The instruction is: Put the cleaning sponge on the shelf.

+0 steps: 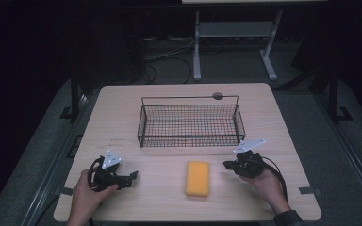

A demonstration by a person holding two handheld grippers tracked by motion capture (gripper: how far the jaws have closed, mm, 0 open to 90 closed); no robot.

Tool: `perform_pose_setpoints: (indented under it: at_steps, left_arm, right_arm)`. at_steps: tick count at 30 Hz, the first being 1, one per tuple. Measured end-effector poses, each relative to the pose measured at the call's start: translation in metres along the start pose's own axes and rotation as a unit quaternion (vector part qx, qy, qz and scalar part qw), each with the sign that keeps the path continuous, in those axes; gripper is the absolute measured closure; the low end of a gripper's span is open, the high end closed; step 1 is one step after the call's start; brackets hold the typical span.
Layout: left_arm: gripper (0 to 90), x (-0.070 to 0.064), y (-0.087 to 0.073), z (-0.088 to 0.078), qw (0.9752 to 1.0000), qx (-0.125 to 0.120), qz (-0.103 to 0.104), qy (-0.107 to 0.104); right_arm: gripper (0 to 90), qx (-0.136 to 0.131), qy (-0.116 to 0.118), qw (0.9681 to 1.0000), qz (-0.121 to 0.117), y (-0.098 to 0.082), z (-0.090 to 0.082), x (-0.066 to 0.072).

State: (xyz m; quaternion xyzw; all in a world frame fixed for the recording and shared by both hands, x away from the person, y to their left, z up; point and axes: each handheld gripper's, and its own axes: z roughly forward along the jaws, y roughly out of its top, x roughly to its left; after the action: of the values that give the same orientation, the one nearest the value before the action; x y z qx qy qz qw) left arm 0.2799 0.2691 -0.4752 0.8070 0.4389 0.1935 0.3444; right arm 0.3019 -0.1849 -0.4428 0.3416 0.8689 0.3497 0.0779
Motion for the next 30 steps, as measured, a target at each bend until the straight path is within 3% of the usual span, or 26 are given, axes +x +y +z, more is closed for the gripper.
perform_pose_setpoints:
  at_steps: [18, 21, 30]
  left_arm:
    - [12.6, 0.0, 0.0, 0.0, 1.0, 0.001, 0.0, 0.0]
    - [12.6, 0.0, 0.0, 0.0, 1.0, 0.001, 0.0, 0.0]
    - [12.6, 0.0, 0.0, 0.0, 1.0, 0.0, 0.0, 0.0]
  right_arm:
    - [89.6, 0.018, 0.036, 0.999, -0.02, 0.022, 0.027, 0.013]
    - [89.6, 0.03, 0.036, 0.9987, -0.019, 0.024, 0.031, 0.015]
    - [89.6, 0.031, 0.036, 0.9987, -0.016, 0.027, 0.036, 0.018]
